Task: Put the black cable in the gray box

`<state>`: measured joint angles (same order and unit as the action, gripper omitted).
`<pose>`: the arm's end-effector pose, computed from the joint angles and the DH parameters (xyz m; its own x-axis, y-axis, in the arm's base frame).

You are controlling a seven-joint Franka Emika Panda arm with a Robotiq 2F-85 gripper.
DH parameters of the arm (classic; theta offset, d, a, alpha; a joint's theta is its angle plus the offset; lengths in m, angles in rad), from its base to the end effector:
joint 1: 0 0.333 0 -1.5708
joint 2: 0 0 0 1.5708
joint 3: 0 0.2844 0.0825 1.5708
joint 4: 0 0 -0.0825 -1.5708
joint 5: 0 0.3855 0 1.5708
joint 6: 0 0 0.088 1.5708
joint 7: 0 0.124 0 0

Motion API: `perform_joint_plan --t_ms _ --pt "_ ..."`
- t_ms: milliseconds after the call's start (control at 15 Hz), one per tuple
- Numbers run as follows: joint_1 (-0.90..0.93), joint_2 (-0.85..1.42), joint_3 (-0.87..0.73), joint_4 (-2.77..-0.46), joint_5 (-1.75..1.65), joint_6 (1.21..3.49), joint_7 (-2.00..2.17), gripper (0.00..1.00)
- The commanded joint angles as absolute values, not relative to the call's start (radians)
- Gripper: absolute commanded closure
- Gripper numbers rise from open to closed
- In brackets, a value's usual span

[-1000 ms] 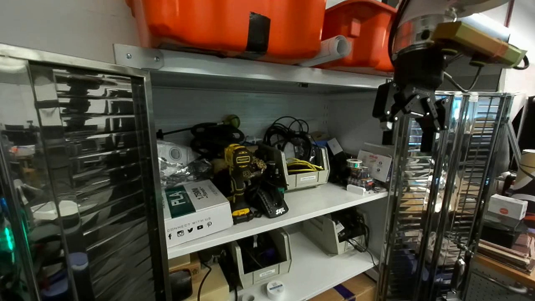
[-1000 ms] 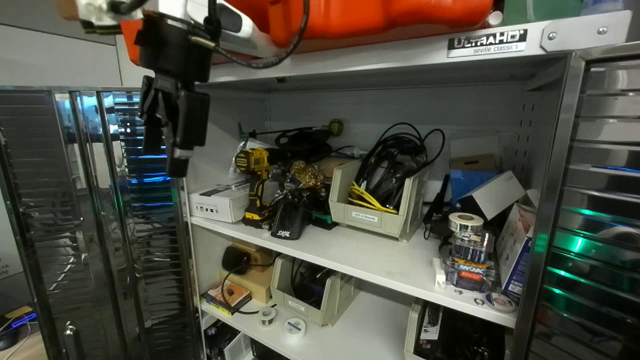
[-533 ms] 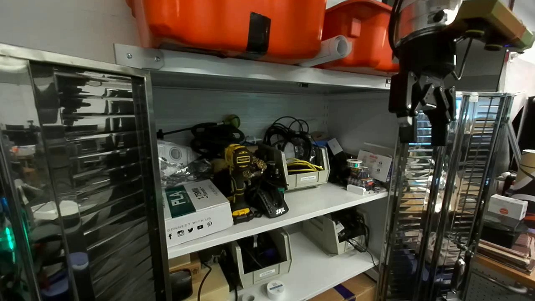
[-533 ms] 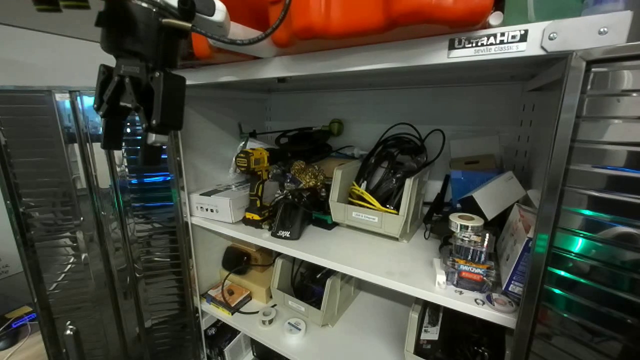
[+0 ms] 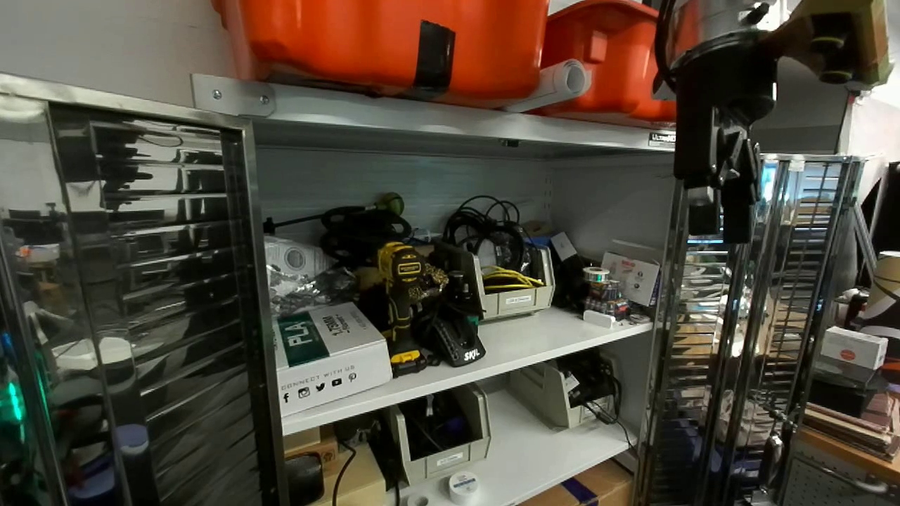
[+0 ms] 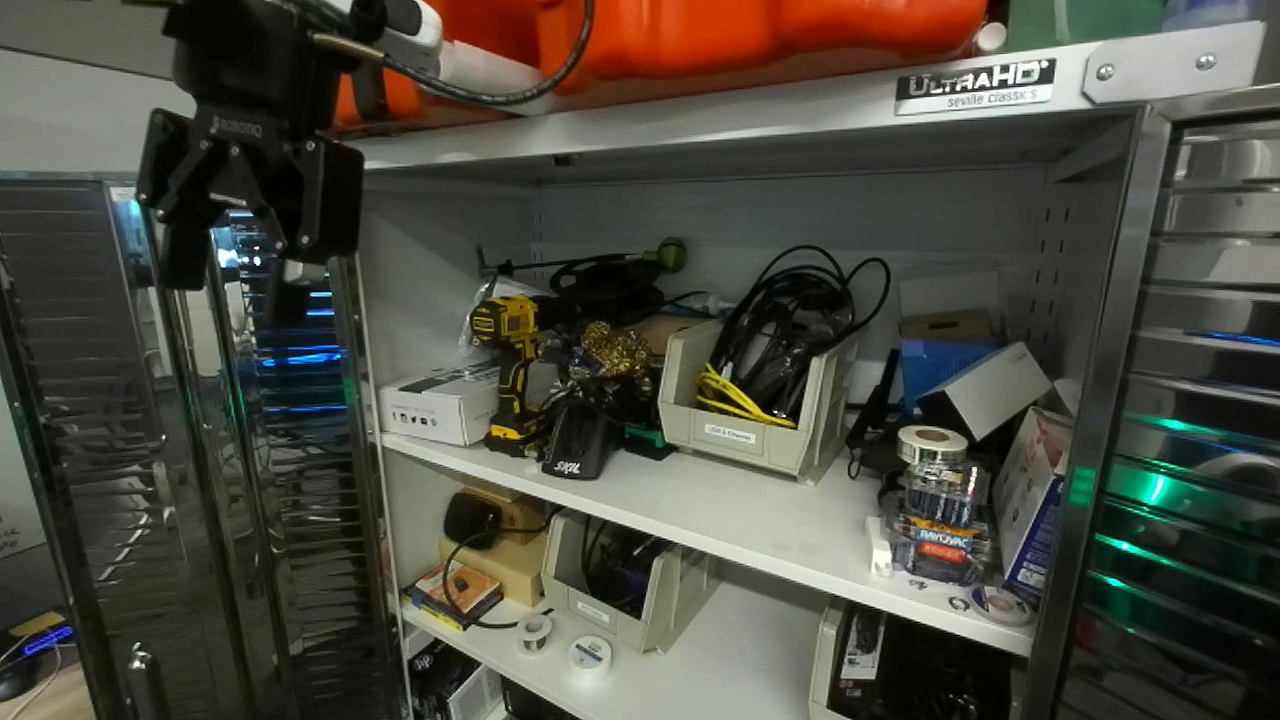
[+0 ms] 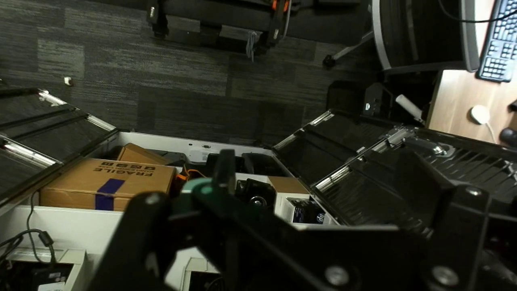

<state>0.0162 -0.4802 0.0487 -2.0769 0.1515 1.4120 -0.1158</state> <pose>0.3910 0.0490 0.5586 0.9671 0.1920 -0.1667 0.1678 -0.9745 -0.1489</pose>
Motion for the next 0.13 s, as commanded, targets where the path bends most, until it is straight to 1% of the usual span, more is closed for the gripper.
perform_joint_plan --t_ms 0,67 --pt "0.031 -0.479 0.037 -2.075 0.147 1.410 -0.112 0.00" --pt "0.032 -0.479 0.037 -2.075 0.147 1.410 -0.113 0.00"
